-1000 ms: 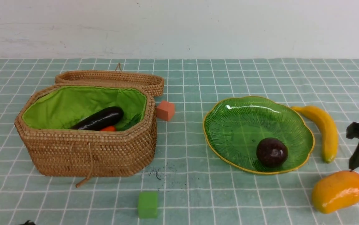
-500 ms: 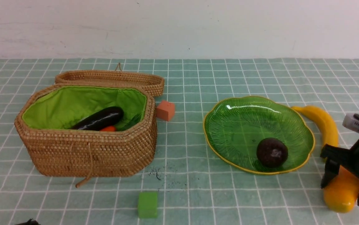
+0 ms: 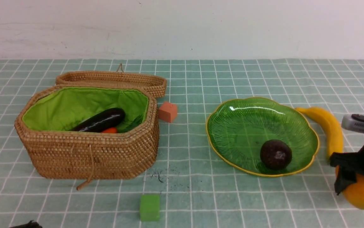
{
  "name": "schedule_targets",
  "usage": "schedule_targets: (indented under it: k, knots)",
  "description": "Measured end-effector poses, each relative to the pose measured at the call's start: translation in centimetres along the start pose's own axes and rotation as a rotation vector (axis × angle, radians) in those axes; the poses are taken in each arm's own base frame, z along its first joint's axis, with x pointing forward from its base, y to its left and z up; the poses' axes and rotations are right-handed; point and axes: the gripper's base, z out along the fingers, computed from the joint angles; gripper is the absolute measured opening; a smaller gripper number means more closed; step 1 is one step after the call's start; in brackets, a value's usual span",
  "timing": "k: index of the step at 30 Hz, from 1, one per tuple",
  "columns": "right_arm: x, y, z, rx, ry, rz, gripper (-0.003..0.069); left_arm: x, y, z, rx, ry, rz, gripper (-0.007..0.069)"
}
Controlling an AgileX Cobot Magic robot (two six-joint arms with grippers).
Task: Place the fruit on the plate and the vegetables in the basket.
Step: Use the right arm to grab a mango and put it into the right plate
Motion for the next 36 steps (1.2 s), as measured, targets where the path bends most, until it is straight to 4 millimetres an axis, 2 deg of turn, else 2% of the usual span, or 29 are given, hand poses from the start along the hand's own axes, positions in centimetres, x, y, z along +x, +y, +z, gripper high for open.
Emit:
schedule_targets:
  k: [4, 6, 7, 8, 9, 12, 16, 17, 20, 21, 23, 24, 29, 33, 35, 36]
  knots:
    - [0.3, 0.5, -6.6, -0.016, -0.173, -0.028, 0.0507, -0.8, -0.3, 0.0, 0.032, -0.085, 0.000, -0.0013]
    - [0.5, 1.4, -10.0, -0.060, -0.279, -0.072, 0.0507, -1.2, -0.5, -0.1, 0.051, -0.136, 0.000, -0.0013]
    - [0.5, 1.5, -10.3, -0.065, -0.287, -0.078, 0.0507, -1.2, -0.5, -0.1, 0.051, -0.136, -0.001, -0.0013]
    - [0.5, 2.9, -12.1, -0.129, -0.333, -0.140, 0.0507, -1.5, -0.6, -0.1, 0.062, -0.165, -0.001, -0.0013]
    - [0.5, 2.9, -12.2, -0.128, -0.340, -0.154, 0.0507, -1.5, -0.6, -0.1, 0.063, -0.167, -0.001, -0.0013]
    - [0.3, 6.8, -13.6, -0.274, -0.374, -0.294, 0.0507, -1.6, -0.6, -0.2, 0.067, -0.180, -0.001, -0.0013]
    - [-0.3, 9.7, -12.4, -0.323, -0.349, -0.365, 0.0507, -1.6, -0.6, -0.2, 0.072, -0.178, -0.015, -0.0013]
    - [-0.9, 10.9, -11.0, -0.327, -0.333, -0.386, 0.0507, -1.6, -0.7, -0.2, 0.075, -0.175, -0.025, -0.0013]
    - [-1.6, 12.4, -8.9, -0.330, -0.325, -0.401, 0.0507, -1.5, -0.6, -0.1, 0.074, -0.169, -0.028, -0.0013]
    - [-2.3, 13.6, -6.9, -0.332, -0.324, -0.404, 0.0507, -1.5, -0.6, -0.1, 0.074, -0.163, -0.032, -0.0013]
    - [-2.8, 14.3, -5.6, -0.331, -0.323, -0.403, 0.0507, -1.4, -0.6, -0.1, 0.073, -0.161, -0.033, -0.0013]
    - [-3.5, 14.9, -3.9, -0.328, -0.318, -0.398, 0.0507, -1.4, -0.6, -0.1, 0.073, -0.161, -0.033, -0.0013]
    - [-4.9, 15.7, 0.1, -0.313, -0.298, -0.373, 0.0526, -1.4, -0.7, -0.1, 0.076, -0.156, -0.042, -0.0013]
    - [-5.1, 15.7, 0.9, -0.306, -0.288, -0.372, 0.0638, -1.4, -0.7, -0.1, 0.078, -0.152, -0.051, -0.0011]
    - [-5.2, 15.7, 0.6, -0.302, -0.296, -0.382, 0.0671, -1.4, -0.7, -0.1, 0.078, -0.151, -0.053, -0.0010]
    - [-5.3, 15.8, -0.3, -0.293, -0.308, -0.406, 0.0676, -1.3, -0.7, -0.1, 0.079, -0.147, -0.058, -0.0010]
